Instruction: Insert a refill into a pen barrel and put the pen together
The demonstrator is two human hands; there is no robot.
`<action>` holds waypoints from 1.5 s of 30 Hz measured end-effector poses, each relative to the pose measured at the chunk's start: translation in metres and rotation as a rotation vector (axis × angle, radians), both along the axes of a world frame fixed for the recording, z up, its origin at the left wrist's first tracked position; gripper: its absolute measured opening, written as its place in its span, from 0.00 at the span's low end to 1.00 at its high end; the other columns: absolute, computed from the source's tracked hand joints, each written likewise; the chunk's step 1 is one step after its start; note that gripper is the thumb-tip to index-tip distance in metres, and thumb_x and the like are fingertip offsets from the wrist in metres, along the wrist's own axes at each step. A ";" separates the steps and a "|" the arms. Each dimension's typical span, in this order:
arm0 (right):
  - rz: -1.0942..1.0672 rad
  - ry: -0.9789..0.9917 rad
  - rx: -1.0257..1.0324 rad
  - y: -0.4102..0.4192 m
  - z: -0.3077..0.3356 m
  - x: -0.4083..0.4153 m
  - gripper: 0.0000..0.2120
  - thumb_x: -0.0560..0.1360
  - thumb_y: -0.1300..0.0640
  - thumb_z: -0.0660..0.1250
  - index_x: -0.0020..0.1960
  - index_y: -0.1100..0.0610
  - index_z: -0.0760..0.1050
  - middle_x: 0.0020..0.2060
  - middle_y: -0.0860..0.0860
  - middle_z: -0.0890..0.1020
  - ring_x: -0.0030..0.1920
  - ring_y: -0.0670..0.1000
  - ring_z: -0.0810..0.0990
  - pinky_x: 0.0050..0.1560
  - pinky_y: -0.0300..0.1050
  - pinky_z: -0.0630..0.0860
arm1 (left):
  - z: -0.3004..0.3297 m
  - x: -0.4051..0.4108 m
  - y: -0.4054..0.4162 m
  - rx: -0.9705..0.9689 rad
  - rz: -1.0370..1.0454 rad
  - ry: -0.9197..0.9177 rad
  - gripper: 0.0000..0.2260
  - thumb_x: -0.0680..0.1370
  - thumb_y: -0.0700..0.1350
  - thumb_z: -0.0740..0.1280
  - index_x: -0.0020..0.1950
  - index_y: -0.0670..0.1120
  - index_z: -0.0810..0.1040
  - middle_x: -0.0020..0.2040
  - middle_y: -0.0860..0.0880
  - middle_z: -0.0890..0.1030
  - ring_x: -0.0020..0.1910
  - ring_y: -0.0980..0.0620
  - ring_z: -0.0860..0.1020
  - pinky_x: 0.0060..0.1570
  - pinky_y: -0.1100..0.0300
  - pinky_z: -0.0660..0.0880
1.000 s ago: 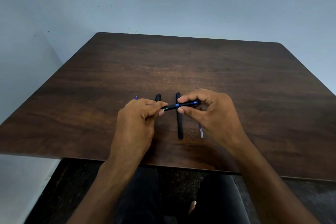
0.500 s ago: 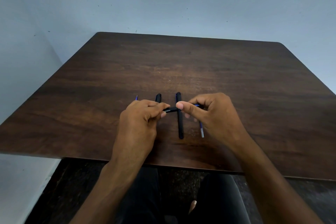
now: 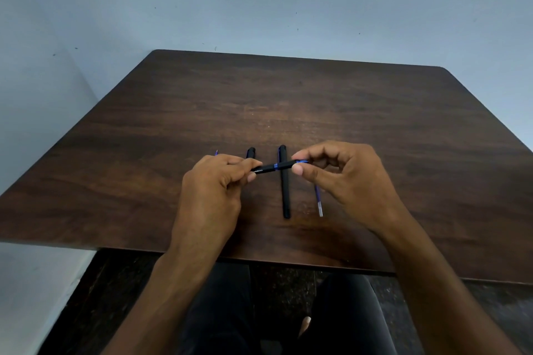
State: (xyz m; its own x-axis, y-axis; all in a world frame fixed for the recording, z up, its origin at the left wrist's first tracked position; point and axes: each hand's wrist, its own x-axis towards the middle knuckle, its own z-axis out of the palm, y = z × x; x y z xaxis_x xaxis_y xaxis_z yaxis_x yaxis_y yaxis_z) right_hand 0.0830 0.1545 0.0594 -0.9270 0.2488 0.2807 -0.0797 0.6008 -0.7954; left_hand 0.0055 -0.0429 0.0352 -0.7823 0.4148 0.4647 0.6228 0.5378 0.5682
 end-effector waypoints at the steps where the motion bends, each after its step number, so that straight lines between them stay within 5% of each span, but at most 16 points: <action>1: -0.001 0.002 -0.013 0.000 0.000 0.000 0.04 0.74 0.54 0.74 0.49 0.52 0.85 0.38 0.49 0.86 0.40 0.48 0.84 0.45 0.40 0.82 | 0.000 0.000 0.000 0.001 -0.003 -0.004 0.12 0.76 0.37 0.72 0.56 0.51 0.86 0.47 0.60 0.81 0.48 0.56 0.78 0.50 0.77 0.66; 7: -0.025 0.018 -0.053 -0.004 -0.004 -0.002 0.10 0.73 0.45 0.72 0.40 0.51 0.83 0.31 0.49 0.84 0.30 0.44 0.80 0.33 0.35 0.76 | -0.002 0.001 -0.002 0.023 0.006 0.007 0.12 0.76 0.38 0.72 0.56 0.51 0.85 0.48 0.61 0.81 0.48 0.56 0.78 0.50 0.77 0.67; 12: 0.045 0.039 -0.165 -0.001 -0.005 0.001 0.18 0.69 0.58 0.78 0.58 0.55 0.80 0.45 0.49 0.85 0.44 0.47 0.84 0.47 0.39 0.82 | -0.005 -0.001 -0.003 0.051 0.016 0.033 0.12 0.75 0.37 0.73 0.55 0.51 0.86 0.47 0.62 0.80 0.47 0.55 0.79 0.50 0.76 0.68; 17: 0.034 0.050 -0.140 0.000 -0.007 0.001 0.11 0.73 0.64 0.75 0.54 0.55 0.83 0.46 0.49 0.86 0.45 0.49 0.85 0.49 0.40 0.82 | -0.005 0.000 -0.002 0.058 0.003 0.039 0.12 0.76 0.37 0.73 0.55 0.50 0.86 0.47 0.62 0.80 0.47 0.55 0.79 0.50 0.74 0.69; 26: -0.011 0.057 -0.140 -0.003 -0.008 0.001 0.04 0.73 0.54 0.75 0.47 0.53 0.84 0.35 0.47 0.85 0.35 0.44 0.82 0.39 0.32 0.76 | -0.002 0.002 -0.001 0.053 0.000 0.025 0.12 0.76 0.36 0.72 0.55 0.50 0.86 0.47 0.61 0.81 0.47 0.55 0.79 0.49 0.76 0.67; 31: -0.046 0.064 -0.092 -0.005 -0.009 0.000 0.08 0.72 0.45 0.72 0.43 0.49 0.83 0.33 0.47 0.84 0.33 0.42 0.80 0.36 0.32 0.76 | -0.003 0.001 -0.001 0.048 0.006 0.021 0.12 0.76 0.36 0.72 0.55 0.50 0.86 0.48 0.61 0.81 0.47 0.55 0.79 0.50 0.78 0.66; 35: 0.029 0.084 -0.121 -0.003 -0.008 0.002 0.17 0.69 0.53 0.77 0.58 0.51 0.81 0.45 0.47 0.84 0.46 0.44 0.84 0.50 0.33 0.79 | -0.003 0.001 -0.002 0.044 0.003 0.026 0.12 0.75 0.35 0.72 0.55 0.49 0.86 0.48 0.61 0.81 0.47 0.55 0.79 0.49 0.78 0.67; 40: 0.024 0.069 -0.139 -0.002 -0.011 0.001 0.09 0.73 0.61 0.76 0.52 0.54 0.84 0.42 0.48 0.85 0.41 0.44 0.83 0.41 0.39 0.81 | -0.003 0.002 -0.002 0.037 0.009 0.002 0.12 0.76 0.36 0.72 0.55 0.49 0.86 0.47 0.61 0.80 0.47 0.55 0.78 0.49 0.79 0.65; 45: -0.026 0.089 -0.111 -0.004 -0.010 0.000 0.05 0.72 0.55 0.76 0.47 0.53 0.85 0.37 0.43 0.85 0.34 0.39 0.81 0.39 0.31 0.76 | -0.002 0.004 -0.001 0.039 0.007 0.004 0.12 0.76 0.36 0.72 0.56 0.49 0.86 0.47 0.59 0.82 0.47 0.55 0.77 0.49 0.78 0.66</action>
